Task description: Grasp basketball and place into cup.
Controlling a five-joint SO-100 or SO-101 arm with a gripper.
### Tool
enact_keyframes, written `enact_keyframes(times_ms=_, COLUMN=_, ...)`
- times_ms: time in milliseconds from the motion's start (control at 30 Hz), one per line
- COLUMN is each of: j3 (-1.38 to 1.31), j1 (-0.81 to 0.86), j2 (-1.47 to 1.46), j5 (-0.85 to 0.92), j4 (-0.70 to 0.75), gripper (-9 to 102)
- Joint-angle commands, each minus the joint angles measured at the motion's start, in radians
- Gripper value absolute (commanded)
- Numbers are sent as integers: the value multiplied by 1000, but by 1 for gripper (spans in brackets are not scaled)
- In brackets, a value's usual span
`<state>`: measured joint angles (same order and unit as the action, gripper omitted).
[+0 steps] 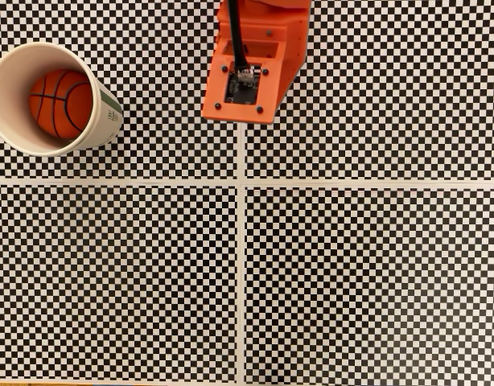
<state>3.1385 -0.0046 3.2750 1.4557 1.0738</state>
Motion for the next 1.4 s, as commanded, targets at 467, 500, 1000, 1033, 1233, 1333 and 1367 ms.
enact_keyframes(times_ms=467, j3=35, j1=34, j2=11, j5=72, j4=193, gripper=0)
enact_keyframes(times_ms=500, j3=35, j1=34, j2=11, j5=72, j4=193, gripper=0)
enact_keyframes(times_ms=1000, j3=35, j1=40, j2=14, j5=75, j4=196, gripper=0)
enact_keyframes(times_ms=1033, j3=35, j1=40, j2=14, j5=75, j4=196, gripper=0)
enact_keyframes(times_ms=1233, j3=35, j1=40, j2=14, j5=75, j4=196, gripper=0)
enact_keyframes(times_ms=1333, j3=35, j1=40, j2=14, j5=75, j4=196, gripper=0)
enact_keyframes(times_ms=1367, j3=35, j1=40, j2=14, j5=75, j4=196, gripper=0)
